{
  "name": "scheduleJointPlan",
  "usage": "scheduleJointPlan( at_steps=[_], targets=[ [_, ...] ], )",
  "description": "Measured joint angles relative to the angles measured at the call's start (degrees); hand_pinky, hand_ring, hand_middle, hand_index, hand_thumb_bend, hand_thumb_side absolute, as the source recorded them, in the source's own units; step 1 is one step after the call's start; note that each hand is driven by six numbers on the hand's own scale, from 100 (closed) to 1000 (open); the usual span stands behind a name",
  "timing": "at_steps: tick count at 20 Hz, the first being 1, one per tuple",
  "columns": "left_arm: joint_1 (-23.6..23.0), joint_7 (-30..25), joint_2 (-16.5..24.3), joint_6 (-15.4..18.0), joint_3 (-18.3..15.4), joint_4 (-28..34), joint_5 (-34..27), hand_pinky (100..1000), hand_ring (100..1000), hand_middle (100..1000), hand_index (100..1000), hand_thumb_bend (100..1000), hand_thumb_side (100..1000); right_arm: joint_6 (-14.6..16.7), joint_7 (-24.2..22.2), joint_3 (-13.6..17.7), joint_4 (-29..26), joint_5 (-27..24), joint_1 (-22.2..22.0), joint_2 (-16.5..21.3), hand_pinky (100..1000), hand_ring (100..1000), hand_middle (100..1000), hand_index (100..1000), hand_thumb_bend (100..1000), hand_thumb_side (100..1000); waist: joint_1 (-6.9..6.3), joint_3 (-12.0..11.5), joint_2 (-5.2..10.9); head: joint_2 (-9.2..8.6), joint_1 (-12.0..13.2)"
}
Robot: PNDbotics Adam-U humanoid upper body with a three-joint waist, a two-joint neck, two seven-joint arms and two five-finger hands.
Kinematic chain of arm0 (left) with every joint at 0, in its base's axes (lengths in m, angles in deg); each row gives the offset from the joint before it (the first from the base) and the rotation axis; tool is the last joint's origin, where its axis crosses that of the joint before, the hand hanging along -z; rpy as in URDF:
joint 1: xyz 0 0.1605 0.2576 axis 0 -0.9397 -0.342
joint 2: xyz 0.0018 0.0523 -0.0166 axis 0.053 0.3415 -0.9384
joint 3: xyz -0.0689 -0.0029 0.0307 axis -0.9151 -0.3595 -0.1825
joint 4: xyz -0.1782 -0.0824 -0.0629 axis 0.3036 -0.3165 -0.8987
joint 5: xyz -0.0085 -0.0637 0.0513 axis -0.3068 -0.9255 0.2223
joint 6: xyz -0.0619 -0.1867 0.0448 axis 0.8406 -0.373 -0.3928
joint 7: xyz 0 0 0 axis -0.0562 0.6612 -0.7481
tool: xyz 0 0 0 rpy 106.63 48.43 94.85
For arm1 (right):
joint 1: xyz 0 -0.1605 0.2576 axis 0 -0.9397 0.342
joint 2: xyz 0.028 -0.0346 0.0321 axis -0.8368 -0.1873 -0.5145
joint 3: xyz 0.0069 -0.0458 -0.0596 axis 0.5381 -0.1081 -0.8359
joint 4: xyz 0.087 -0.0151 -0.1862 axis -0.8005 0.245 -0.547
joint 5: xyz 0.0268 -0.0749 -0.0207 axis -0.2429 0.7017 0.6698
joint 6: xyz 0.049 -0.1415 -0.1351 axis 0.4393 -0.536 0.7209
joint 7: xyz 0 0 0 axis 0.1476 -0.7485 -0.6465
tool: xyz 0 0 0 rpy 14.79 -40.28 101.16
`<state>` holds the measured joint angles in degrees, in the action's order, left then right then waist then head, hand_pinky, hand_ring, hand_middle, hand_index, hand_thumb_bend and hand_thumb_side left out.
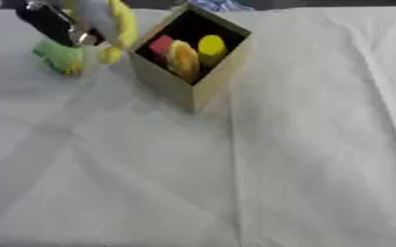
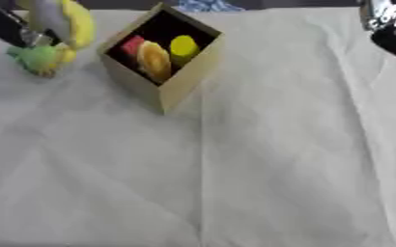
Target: Pick up objects on the table and place them in the box.
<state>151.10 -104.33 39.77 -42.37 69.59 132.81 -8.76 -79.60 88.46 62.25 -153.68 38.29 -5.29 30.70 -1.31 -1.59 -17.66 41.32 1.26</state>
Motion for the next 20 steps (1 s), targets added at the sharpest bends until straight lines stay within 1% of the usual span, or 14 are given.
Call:
scheduleJointPlan(
  at_steps=[3,6,9,11,12,13,15,17,18,19,20],
  targets=[
    [2.81,2.82,-5.70,0.77,-1.42,-6.38,4.18,734,638,586,655,257,100,0.02,-0.48,-0.33,0.00,-0.32,0.49,-0.01,942,746,681,819,100,492,-0.02,0.68,0.00,0.00,0.46],
    [4.55,5.68,-9.79,1.52,-2.92,-11.96,9.34,739,645,592,659,282,100,0.29,-0.84,-0.61,0.00,-0.73,0.88,-0.02,942,745,680,819,100,494,-0.14,1.33,-0.01,-0.05,1.06],
    [5.68,8.36,-12.88,2.08,-4.47,-17.22,14.93,741,648,596,664,295,100,0.52,-1.17,-0.93,0.00,-1.16,1.37,-0.16,943,744,679,818,100,496,-0.18,2.10,-0.22,-0.44,1.70],
    [6.17,9.96,-14.48,2.32,-5.66,-20.62,18.13,747,656,602,671,327,100,0.65,-1.39,-1.04,0.00,-1.36,1.57,-0.51,944,743,678,818,100,498,-0.21,2.55,-0.56,-0.78,2.07],
    [6.39,10.69,-15.18,2.44,-6.20,-22.28,19.61,754,666,609,677,361,105,0.67,-1.45,-1.14,0.00,-1.49,1.69,-0.58,944,742,677,817,100,499,-0.27,2.68,-0.71,-1.04,2.20],
    [6.54,11.34,-15.74,2.58,-6.70,-23.76,21.08,756,667,610,679,367,108,0.67,-1.47,-1.23,0.00,-1.62,1.83,-0.61,944,741,677,817,100,499,-0.33,2.76,-0.81,-1.13,2.32],
    [6.63,12.54,-16.60,2.90,-7.66,-26.39,23.69,764,679,620,692,409,126,0.66,-1.49,-1.25,0.00,-1.77,1.83,-0.84,945,741,676,816,100,500,-0.38,2.93,-0.92,-1.38,2.55],
    [6.79,13.56,-17.08,3.18,-8.56,-28.42,25.68,777,701,642,721,465,165,0.65,-1.51,-1.25,0.00,-1.84,1.83,-1.01,945,740,675,816,100,501,-0.38,3.00,-1.07,-1.58,2.67],
    [6.92,13.93,-17.11,3.32,-8.91,-29.21,26.45,793,730,680,757,507,205,0.65,-1.52,-1.25,0.00,-1.89,1.82,-1.01,945,740,675,816,100,501,-0.39,3.02,-1.07,-1.59,2.68],
    [6.99,14.15,-17.12,3.49,-9.18,-29.83,27.12,802,746,701,779,528,228,0.65,-1.52,-1.25,0.00,-1.92,1.81,-1.01,946,740,675,816,100,501,-0.39,3.02,-1.07,-1.59,2.68],
    [7.00,14.31,-17.15,3.65,-9.36,-30.34,27.68,825,784,752,823,580,290,0.64,-1.52,-1.25,0.00,-1.95,1.80,-1.02,946,739,675,816,100,501,-0.40,3.02,-1.07,-1.59,2.68]
  ],
)
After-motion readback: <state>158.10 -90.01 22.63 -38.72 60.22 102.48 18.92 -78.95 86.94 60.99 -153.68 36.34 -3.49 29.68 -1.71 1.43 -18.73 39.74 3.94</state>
